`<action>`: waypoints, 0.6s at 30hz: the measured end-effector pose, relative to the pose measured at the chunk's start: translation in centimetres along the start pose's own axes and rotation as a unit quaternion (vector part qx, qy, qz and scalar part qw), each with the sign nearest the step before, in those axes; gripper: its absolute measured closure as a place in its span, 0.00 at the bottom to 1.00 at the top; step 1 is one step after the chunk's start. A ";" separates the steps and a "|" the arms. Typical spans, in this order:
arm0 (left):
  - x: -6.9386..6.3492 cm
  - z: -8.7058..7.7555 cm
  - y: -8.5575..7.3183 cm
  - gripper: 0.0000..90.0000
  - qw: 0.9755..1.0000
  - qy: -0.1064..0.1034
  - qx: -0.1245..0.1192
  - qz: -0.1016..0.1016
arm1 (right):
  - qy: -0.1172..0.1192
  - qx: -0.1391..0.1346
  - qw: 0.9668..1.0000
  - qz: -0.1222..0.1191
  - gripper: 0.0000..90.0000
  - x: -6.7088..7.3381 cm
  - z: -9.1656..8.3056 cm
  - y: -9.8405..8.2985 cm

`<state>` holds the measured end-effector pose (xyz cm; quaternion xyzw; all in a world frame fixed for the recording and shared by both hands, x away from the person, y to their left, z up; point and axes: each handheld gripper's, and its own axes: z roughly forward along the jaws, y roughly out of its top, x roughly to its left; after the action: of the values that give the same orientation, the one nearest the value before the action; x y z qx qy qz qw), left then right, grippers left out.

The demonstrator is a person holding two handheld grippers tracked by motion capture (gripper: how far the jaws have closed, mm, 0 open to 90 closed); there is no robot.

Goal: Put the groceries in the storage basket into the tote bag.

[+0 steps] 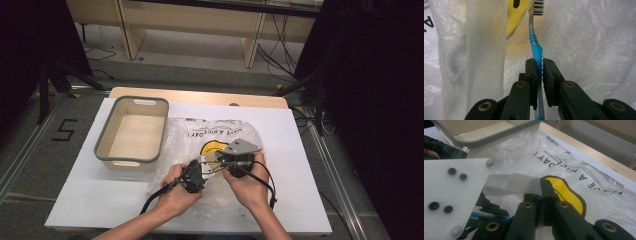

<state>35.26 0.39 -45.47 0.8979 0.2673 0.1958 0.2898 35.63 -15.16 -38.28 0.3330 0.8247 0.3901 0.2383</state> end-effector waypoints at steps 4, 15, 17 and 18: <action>0.0 0.1 0.1 0.91 1.000 0.002 0.005 -0.004 | 0.000 0.000 1.000 0.000 1.00 0.1 0.0 0.0; 0.0 0.3 0.3 0.91 1.000 0.014 0.011 0.004 | 0.000 0.001 1.000 -0.002 1.00 0.0 0.0 0.0; 0.0 0.2 0.3 0.91 1.000 0.011 0.007 0.002 | 0.000 0.001 1.000 -0.003 1.00 0.0 0.0 -0.1; -0.1 0.2 0.3 0.91 1.000 0.010 0.000 -0.003 | -0.001 0.001 1.000 -0.003 1.00 0.0 0.0 -0.1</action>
<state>35.40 0.03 -45.45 0.8950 0.2730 0.2037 0.2881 35.60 -15.24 -38.35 0.3313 0.8257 0.3886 0.2397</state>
